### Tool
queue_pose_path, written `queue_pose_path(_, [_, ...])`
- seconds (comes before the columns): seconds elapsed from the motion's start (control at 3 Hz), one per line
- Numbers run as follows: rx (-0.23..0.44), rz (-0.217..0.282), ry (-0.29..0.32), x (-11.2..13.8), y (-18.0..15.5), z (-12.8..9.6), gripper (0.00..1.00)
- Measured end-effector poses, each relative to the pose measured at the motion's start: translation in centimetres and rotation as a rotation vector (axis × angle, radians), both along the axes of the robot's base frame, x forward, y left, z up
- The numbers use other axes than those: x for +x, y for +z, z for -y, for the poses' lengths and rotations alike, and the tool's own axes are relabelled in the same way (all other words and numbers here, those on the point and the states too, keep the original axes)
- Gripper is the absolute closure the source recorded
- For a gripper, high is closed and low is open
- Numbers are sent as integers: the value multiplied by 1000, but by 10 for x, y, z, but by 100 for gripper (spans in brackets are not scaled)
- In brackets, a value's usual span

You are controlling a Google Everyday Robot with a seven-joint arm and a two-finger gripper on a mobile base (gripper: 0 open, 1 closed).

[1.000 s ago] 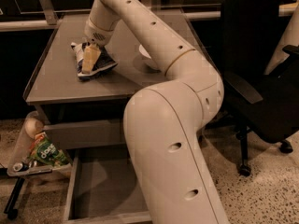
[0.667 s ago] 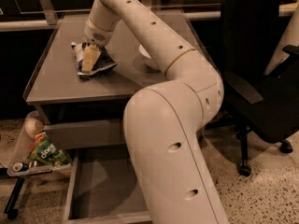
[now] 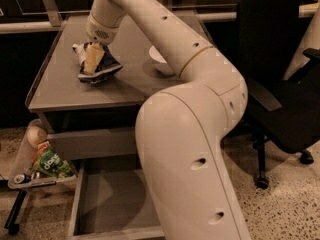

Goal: Place blue chip bag into middle drawer

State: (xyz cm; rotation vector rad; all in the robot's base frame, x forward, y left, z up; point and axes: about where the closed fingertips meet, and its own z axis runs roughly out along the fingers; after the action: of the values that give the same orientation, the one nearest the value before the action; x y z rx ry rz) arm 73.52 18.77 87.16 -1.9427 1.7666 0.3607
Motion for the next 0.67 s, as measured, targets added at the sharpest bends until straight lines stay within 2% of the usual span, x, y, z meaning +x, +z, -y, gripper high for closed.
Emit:
queue_pose_path(0.33, [18,13,-56,-28,28,8,100])
queue_pose_path(0.67, [44,27,-112,-83,45,15,100])
